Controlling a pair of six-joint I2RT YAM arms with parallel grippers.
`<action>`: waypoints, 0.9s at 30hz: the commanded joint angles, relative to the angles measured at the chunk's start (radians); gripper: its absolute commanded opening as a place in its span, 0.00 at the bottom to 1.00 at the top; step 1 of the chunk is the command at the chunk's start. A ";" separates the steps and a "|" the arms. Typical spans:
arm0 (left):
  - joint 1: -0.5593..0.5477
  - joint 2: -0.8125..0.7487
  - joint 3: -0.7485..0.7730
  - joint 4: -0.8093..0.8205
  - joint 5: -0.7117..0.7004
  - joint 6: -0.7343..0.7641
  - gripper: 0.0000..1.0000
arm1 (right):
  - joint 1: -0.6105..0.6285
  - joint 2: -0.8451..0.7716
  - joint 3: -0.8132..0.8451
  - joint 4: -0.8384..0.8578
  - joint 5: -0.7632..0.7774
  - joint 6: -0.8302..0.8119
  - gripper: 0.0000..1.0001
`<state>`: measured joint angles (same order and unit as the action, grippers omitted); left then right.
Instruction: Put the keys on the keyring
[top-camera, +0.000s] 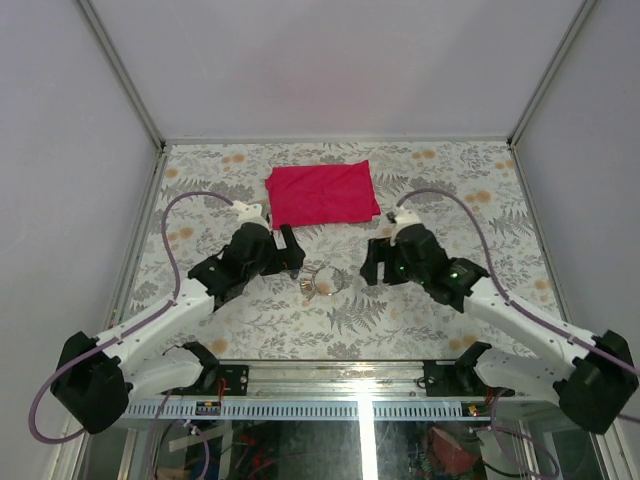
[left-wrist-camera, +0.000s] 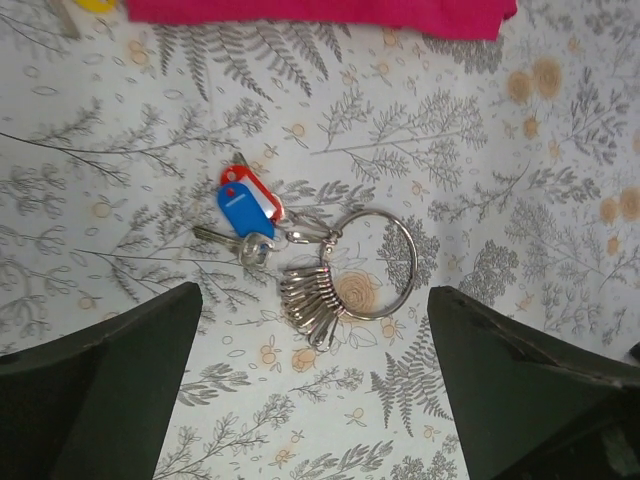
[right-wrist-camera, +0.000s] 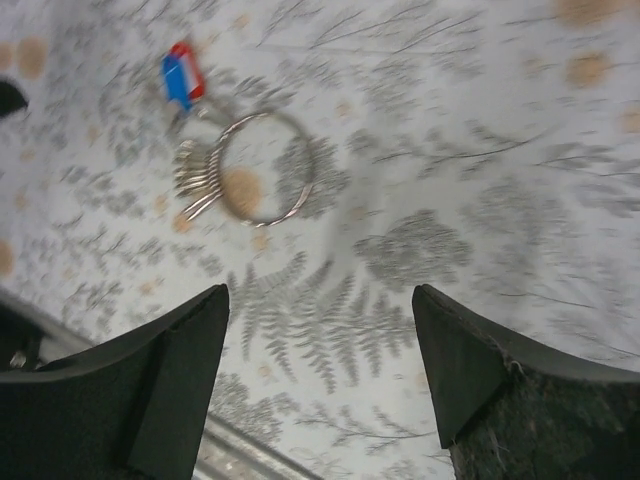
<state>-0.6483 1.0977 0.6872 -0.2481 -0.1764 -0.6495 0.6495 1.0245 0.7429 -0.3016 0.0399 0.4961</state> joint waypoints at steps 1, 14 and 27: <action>0.053 -0.075 0.044 -0.069 0.009 0.087 1.00 | 0.177 0.101 0.014 0.140 0.068 0.189 0.78; 0.061 -0.118 0.160 -0.246 -0.007 0.299 1.00 | 0.344 0.445 0.032 0.370 0.088 0.506 0.47; 0.061 -0.155 0.097 -0.249 0.020 0.352 1.00 | 0.381 0.692 0.137 0.438 0.094 0.628 0.45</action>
<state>-0.5888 0.9474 0.7891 -0.5037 -0.1719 -0.3340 1.0157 1.6478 0.8036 0.0803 0.0929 1.0771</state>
